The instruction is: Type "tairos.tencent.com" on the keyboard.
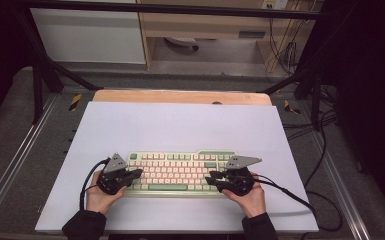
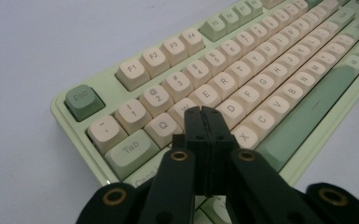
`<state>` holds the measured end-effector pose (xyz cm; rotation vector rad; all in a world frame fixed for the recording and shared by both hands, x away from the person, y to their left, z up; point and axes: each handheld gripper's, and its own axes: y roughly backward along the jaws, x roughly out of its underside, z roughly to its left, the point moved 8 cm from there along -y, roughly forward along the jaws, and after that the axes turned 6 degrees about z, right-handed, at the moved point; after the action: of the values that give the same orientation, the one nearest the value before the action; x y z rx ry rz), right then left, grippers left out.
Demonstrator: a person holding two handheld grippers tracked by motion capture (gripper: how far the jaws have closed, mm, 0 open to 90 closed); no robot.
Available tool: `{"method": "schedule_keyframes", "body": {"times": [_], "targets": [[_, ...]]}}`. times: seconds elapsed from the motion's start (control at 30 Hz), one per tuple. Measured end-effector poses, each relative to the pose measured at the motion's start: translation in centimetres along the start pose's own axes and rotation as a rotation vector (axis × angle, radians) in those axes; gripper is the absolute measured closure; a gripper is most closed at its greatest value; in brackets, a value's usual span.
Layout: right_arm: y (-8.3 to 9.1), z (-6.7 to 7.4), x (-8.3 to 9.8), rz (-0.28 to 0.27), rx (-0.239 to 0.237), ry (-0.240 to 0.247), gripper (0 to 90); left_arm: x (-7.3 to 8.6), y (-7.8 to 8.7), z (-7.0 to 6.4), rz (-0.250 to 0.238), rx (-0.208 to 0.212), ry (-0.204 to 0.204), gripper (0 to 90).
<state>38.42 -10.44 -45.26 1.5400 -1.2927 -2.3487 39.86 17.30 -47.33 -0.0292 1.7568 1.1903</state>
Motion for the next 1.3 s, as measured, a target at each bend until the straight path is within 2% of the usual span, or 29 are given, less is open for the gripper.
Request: {"method": "schedule_keyframes", "body": {"times": [0.17, 0.43, 0.9, 1.3], "targets": [[-1.2, 0.6, -0.8, 0.016, -0.007, 0.012, 81.1, 0.0, 0.0, 0.0, 0.000, 0.000, 0.000, 89.9], [-3.0, 1.5, -2.2, 0.025, -0.019, 0.013, 89.8, 0.0, 0.0, 0.0, 0.000, 0.002, -0.001, 89.9], [-6.4, 2.1, -3.6, 0.053, 0.008, 0.007, 90.0, 0.0, -0.1, 0.0, 0.002, 0.003, -0.004, 89.9], [-8.4, 1.6, -4.3, 0.065, 0.035, 0.003, 90.0, 0.1, -0.2, 0.0, 0.006, 0.004, -0.004, 89.9]]}}
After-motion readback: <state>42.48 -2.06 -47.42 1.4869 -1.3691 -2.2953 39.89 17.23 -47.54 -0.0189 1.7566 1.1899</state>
